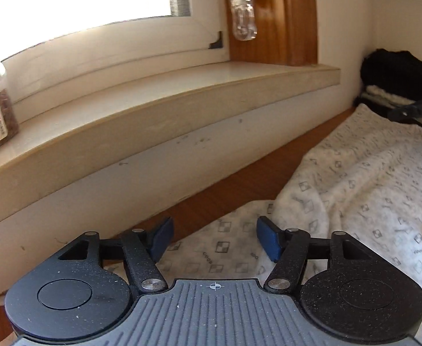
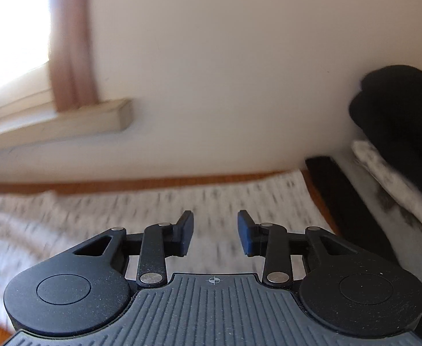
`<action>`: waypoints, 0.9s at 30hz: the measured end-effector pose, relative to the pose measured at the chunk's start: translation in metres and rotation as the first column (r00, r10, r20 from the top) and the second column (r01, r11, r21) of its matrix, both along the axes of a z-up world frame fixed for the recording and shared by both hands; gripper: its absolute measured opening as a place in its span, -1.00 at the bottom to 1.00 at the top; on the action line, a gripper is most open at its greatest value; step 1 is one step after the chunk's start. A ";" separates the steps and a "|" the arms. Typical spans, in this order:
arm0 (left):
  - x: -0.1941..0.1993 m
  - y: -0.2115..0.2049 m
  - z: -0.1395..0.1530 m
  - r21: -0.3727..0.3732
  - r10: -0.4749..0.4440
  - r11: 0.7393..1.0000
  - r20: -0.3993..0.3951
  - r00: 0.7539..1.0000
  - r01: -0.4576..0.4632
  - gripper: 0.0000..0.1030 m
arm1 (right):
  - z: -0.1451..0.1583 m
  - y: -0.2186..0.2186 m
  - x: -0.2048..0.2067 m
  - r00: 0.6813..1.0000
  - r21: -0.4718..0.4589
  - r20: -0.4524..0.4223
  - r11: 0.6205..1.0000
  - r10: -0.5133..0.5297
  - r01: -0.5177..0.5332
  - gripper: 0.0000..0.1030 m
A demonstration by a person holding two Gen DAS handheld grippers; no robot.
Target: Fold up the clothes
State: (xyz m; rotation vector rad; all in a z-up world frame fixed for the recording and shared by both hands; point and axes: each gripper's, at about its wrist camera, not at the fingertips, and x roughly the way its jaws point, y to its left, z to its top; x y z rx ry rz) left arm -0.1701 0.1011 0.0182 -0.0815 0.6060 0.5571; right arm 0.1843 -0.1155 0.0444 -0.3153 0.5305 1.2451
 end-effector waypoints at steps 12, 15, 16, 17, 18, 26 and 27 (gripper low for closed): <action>-0.024 0.009 0.004 -0.058 0.046 0.997 0.047 0.998 -0.043 0.47 | -0.029 -0.002 0.057 0.972 -0.058 0.013 0.970 -0.236 0.236 -0.39; -0.028 0.009 0.005 -0.057 0.048 0.997 0.052 0.997 -0.045 0.47 | -0.030 -0.003 0.055 0.971 -0.060 0.025 0.969 -0.237 0.238 -0.37; -0.029 0.008 0.006 -0.048 0.045 0.998 0.059 0.997 -0.042 0.42 | -0.030 -0.003 0.055 0.972 -0.060 0.024 0.970 -0.235 0.236 -0.35; -0.031 0.006 0.007 -0.033 0.035 0.999 0.067 0.997 -0.032 0.37 | -0.030 -0.004 0.055 0.972 -0.059 0.022 0.971 -0.232 0.233 -0.35; -0.032 0.004 0.008 -0.031 0.016 0.999 0.072 0.997 -0.014 0.23 | -0.030 -0.004 0.055 0.973 -0.058 0.020 0.971 -0.231 0.231 -0.34; -0.027 -0.007 0.010 -0.084 -0.153 0.984 0.032 0.988 0.156 -0.56 | -0.030 -0.001 0.056 0.975 -0.056 0.014 0.973 -0.221 0.222 -0.32; -0.027 -0.009 0.011 -0.083 -0.158 0.984 0.024 0.987 0.160 -0.56 | -0.030 -0.001 0.056 0.975 -0.056 0.015 0.974 -0.221 0.222 -0.32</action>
